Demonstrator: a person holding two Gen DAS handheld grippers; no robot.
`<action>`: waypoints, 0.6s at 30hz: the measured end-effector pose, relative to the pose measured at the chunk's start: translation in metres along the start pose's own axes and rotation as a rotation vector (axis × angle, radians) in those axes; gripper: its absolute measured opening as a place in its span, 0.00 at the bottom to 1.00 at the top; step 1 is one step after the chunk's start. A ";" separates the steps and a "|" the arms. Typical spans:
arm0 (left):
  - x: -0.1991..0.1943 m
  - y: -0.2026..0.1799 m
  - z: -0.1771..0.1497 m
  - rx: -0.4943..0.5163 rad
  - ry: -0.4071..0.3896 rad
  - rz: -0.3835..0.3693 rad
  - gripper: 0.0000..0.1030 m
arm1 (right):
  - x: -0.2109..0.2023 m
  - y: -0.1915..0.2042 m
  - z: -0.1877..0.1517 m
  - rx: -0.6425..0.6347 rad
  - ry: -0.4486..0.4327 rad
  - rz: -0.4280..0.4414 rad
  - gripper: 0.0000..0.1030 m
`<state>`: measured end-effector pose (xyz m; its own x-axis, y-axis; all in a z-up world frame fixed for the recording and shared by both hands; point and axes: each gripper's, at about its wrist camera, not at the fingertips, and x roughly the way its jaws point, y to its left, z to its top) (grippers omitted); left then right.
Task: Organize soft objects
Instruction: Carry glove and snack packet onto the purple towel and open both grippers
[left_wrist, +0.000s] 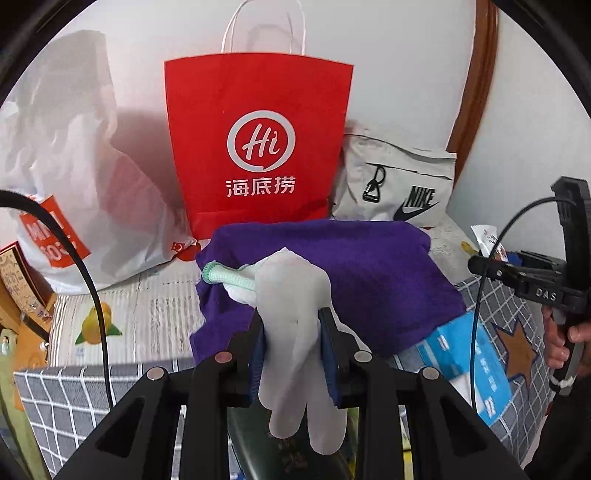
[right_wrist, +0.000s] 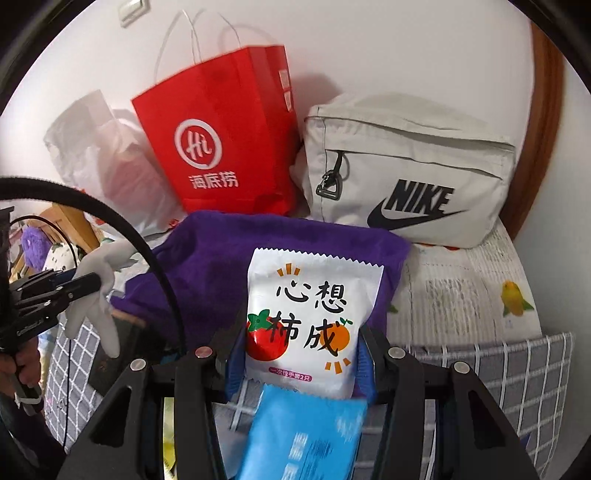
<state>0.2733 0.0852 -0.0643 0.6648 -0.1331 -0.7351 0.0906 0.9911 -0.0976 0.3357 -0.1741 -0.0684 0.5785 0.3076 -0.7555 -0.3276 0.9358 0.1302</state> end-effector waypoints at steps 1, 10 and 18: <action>0.005 0.002 0.003 -0.003 0.006 -0.002 0.25 | 0.009 -0.002 0.005 -0.002 0.013 -0.008 0.48; 0.049 0.006 0.029 0.019 0.049 0.006 0.25 | 0.081 -0.013 0.035 -0.013 0.131 -0.018 0.48; 0.088 0.007 0.047 0.031 0.096 0.003 0.25 | 0.129 -0.027 0.040 0.002 0.209 -0.028 0.48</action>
<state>0.3674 0.0804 -0.0984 0.5907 -0.1282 -0.7966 0.1127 0.9907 -0.0758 0.4487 -0.1528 -0.1439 0.4201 0.2393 -0.8753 -0.3121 0.9439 0.1083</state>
